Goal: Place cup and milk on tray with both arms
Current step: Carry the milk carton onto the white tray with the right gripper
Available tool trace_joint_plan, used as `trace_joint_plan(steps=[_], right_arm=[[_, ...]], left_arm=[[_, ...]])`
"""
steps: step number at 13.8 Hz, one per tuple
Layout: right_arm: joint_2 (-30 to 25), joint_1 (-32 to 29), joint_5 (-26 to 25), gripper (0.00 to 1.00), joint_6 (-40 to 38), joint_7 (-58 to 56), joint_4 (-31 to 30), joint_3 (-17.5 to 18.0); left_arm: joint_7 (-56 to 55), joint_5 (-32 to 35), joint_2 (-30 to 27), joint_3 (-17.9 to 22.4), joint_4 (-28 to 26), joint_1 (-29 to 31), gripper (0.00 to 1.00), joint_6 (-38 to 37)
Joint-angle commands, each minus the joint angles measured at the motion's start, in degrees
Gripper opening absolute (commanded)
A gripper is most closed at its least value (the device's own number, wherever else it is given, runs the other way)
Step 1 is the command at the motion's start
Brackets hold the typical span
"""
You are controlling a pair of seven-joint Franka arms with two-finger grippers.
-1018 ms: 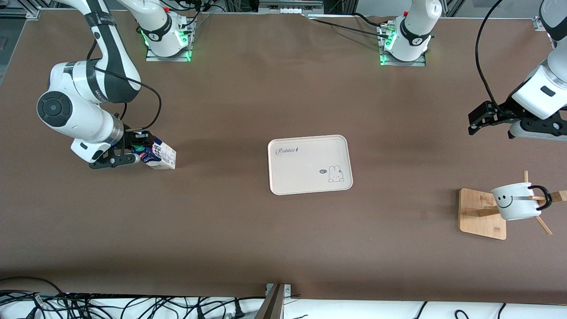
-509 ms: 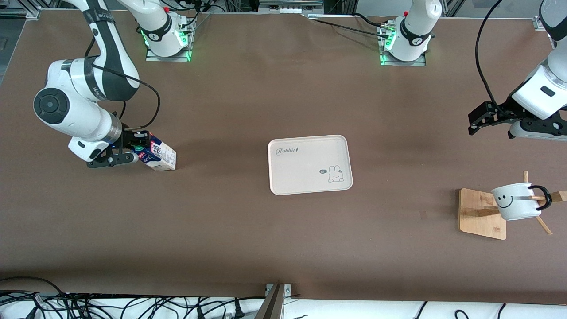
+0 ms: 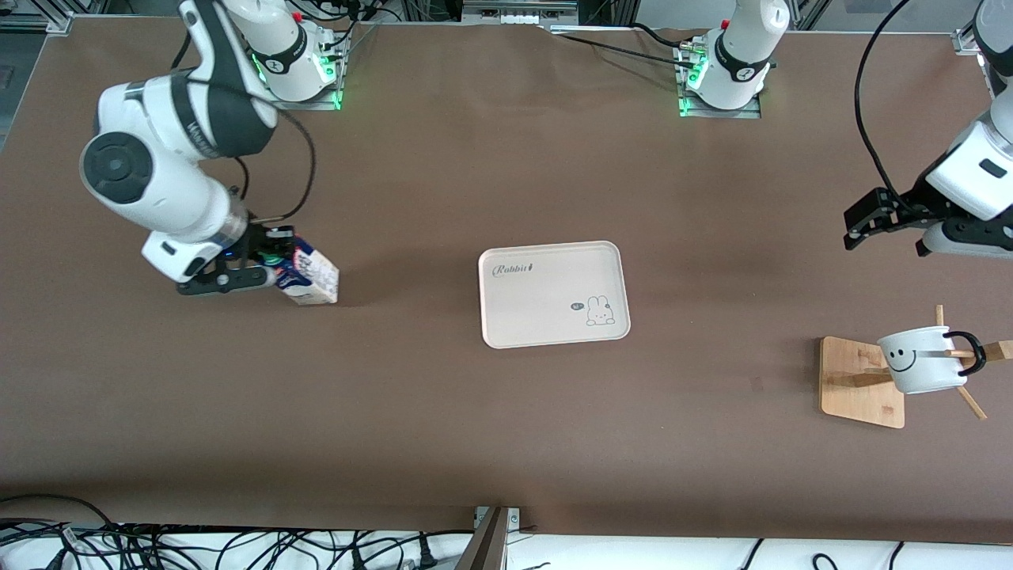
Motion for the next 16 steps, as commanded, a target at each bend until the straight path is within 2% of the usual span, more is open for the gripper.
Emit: trace_joint_plan(steps=[1, 4, 6, 8, 9, 13, 16], right_arm=[[7.95, 6.74, 1.64, 0.46, -5.16, 8.21, 11.54, -0.22], [14.98, 14.39, 2.35, 0.46, -5.00, 19.90, 19.54, -0.22], [21.66, 17.92, 5.06, 0.46, -5.17, 25.27, 28.31, -0.22], [27.03, 20.38, 5.42, 0.46, -5.17, 28.53, 35.53, -0.22], [28.35, 21.17, 5.51, 0.46, -4.83, 29.33, 37.22, -0.22], [28.89, 23.20, 5.42, 0.46, -2.98, 29.17, 37.50, -0.22], [29.42, 23.90, 5.25, 0.46, -2.45, 28.81, 37.50, -0.22]], left_arm=[[0.64, -0.99, 2.64, 0.06, 3.84, 0.22, 1.00, -1.47], [0.73, -0.99, 3.43, 0.15, 3.92, 1.00, 1.00, -1.47], [0.81, -0.72, 3.60, 0.15, 3.75, 1.80, 1.00, -1.47], [-0.14, -1.42, 5.45, 0.15, 3.49, 4.34, 1.00, -1.03], [-3.20, -1.42, 5.54, 0.15, 3.05, 4.52, 1.00, -0.94], [-14.64, -0.55, 4.14, 0.15, -0.64, 4.70, 1.00, -0.77], [-20.71, -0.46, 0.28, 0.15, -8.09, 5.84, 1.00, 4.66]])
